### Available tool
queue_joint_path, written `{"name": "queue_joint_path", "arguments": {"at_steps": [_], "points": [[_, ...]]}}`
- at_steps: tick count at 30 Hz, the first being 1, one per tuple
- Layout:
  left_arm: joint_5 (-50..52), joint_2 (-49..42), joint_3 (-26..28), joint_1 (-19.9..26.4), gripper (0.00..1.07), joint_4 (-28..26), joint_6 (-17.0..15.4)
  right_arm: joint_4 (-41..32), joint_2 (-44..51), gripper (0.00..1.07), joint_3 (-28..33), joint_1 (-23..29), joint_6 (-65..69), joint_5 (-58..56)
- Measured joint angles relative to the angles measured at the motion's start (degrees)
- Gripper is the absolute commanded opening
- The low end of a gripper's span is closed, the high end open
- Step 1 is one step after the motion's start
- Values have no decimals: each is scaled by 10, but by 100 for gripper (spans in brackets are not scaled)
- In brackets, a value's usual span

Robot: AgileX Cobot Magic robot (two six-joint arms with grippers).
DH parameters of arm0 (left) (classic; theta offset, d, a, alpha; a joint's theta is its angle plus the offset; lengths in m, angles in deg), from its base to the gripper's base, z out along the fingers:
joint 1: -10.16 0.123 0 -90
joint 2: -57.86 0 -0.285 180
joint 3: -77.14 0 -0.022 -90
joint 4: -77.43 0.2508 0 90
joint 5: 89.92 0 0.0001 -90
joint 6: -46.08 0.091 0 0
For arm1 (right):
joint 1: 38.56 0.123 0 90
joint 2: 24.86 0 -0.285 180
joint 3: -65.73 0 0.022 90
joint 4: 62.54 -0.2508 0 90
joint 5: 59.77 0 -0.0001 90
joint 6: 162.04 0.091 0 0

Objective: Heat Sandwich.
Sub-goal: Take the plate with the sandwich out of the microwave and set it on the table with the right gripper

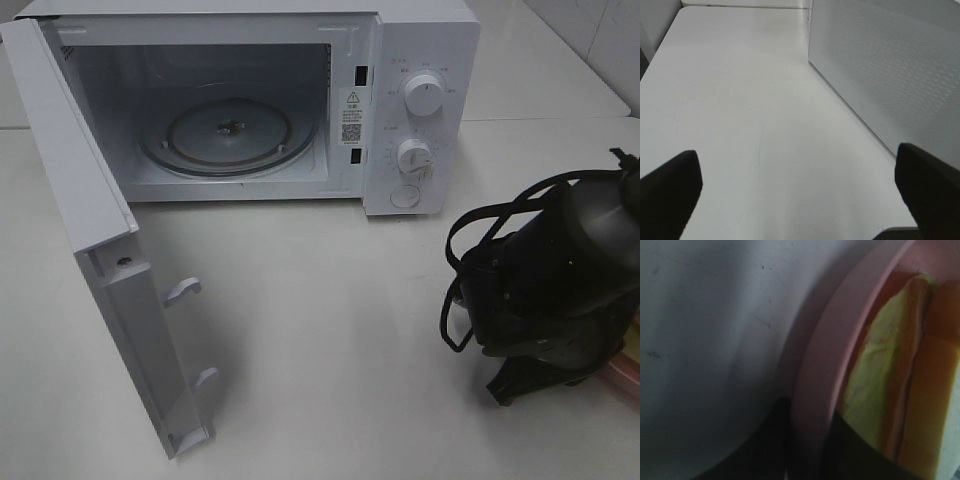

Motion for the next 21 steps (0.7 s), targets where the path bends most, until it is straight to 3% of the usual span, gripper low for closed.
{"name": "queue_joint_path", "arguments": {"at_steps": [6, 17, 21], "points": [[0, 0, 0, 0, 100, 0, 0, -9, 10, 30, 0, -1, 1, 5], [0, 0, 0, 0, 100, 0, 0, -16, 87, 71, 1, -1, -13, 19], [0, 0, 0, 0, 100, 0, 0, -34, 125, 80, 2, -1, -46, 33]]}}
